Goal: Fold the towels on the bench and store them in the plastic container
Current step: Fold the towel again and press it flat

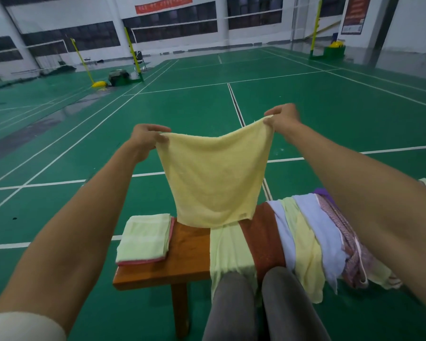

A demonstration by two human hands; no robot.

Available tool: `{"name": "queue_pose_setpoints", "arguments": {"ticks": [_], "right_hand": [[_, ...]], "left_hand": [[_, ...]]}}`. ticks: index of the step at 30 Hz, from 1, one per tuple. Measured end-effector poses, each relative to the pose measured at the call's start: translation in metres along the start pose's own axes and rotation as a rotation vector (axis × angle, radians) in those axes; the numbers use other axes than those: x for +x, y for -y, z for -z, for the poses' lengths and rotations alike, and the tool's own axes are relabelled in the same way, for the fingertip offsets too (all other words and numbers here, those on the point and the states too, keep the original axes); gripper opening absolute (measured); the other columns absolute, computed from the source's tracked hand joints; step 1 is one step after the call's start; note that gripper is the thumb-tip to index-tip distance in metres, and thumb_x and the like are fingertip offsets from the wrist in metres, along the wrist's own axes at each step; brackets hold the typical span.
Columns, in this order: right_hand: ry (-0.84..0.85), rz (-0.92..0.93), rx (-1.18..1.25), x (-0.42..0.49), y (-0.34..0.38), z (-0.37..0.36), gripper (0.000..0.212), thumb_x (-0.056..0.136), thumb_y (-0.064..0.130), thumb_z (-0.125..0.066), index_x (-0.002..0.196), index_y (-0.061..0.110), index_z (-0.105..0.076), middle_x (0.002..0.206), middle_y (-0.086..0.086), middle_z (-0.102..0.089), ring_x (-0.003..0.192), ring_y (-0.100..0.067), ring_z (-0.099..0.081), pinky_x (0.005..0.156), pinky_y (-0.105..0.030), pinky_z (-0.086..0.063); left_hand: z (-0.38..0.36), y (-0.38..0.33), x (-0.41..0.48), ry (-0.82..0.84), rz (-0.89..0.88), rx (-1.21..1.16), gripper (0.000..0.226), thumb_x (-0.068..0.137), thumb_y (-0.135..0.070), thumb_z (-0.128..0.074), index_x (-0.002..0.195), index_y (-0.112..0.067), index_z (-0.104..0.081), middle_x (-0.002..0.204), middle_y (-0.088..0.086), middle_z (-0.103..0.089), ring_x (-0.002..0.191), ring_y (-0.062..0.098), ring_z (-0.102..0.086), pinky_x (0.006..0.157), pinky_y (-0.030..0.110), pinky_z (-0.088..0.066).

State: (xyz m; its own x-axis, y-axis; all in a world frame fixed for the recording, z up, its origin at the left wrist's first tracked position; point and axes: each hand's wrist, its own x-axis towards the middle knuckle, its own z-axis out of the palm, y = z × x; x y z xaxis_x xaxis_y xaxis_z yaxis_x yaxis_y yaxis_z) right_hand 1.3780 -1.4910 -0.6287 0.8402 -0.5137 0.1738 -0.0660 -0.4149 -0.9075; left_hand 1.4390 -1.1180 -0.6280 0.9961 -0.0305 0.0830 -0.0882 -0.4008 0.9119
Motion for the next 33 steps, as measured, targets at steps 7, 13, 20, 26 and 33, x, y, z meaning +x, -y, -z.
{"name": "queue_pose_setpoints", "arguments": {"ticks": [7,13,20,26,33], "right_hand": [[-0.006,0.306,-0.432,-0.004,0.001,0.007,0.023,0.096,0.012,-0.058,0.107,0.002,-0.075,0.110,-0.016,-0.073,0.108,-0.032,-0.062,0.091,-0.037,-0.049],[-0.101,0.287,-0.406,0.001,0.007,0.004,0.021,0.097,0.026,-0.059,0.095,0.010,-0.070,0.101,-0.009,-0.070,0.090,-0.026,-0.062,0.078,-0.037,-0.050],[-0.136,0.240,-0.363,0.004,0.011,0.001,0.026,0.100,0.032,-0.058,0.098,0.011,-0.073,0.097,-0.005,-0.069,0.083,-0.021,-0.060,0.072,-0.030,-0.042],[-0.153,0.147,-0.228,-0.003,0.013,0.001,0.022,0.099,0.031,-0.062,0.095,0.016,-0.077,0.090,0.003,-0.068,0.081,-0.017,-0.063,0.069,-0.025,-0.042],[-0.070,-0.019,0.096,-0.009,0.013,-0.010,0.025,0.107,0.030,-0.048,0.093,0.015,-0.061,0.072,-0.005,-0.076,0.046,-0.013,-0.067,0.037,-0.020,-0.043]], "left_hand": [[-0.001,0.003,-0.002,-0.125,-0.271,0.643,0.022,0.092,-0.010,-0.063,0.107,0.000,-0.076,0.099,0.017,-0.072,0.097,0.034,-0.065,0.082,0.037,-0.048],[0.006,0.009,0.000,-0.223,-0.291,0.612,0.023,0.097,-0.021,-0.065,0.097,-0.001,-0.076,0.077,0.012,-0.063,0.077,0.030,-0.056,0.069,0.034,-0.038],[0.007,0.004,-0.005,-0.248,-0.307,0.623,0.037,0.104,-0.029,-0.053,0.090,0.000,-0.072,0.080,0.019,-0.067,0.077,0.035,-0.061,0.067,0.040,-0.044],[0.007,0.006,-0.010,-0.261,-0.300,0.659,0.034,0.101,-0.037,-0.056,0.078,-0.014,-0.067,0.070,0.006,-0.061,0.071,0.031,-0.060,0.062,0.036,-0.044],[0.002,0.012,-0.011,-0.279,-0.287,0.519,0.038,0.097,-0.040,-0.061,0.080,-0.008,-0.072,0.066,0.010,-0.067,0.060,0.029,-0.068,0.066,0.042,-0.057]]}}
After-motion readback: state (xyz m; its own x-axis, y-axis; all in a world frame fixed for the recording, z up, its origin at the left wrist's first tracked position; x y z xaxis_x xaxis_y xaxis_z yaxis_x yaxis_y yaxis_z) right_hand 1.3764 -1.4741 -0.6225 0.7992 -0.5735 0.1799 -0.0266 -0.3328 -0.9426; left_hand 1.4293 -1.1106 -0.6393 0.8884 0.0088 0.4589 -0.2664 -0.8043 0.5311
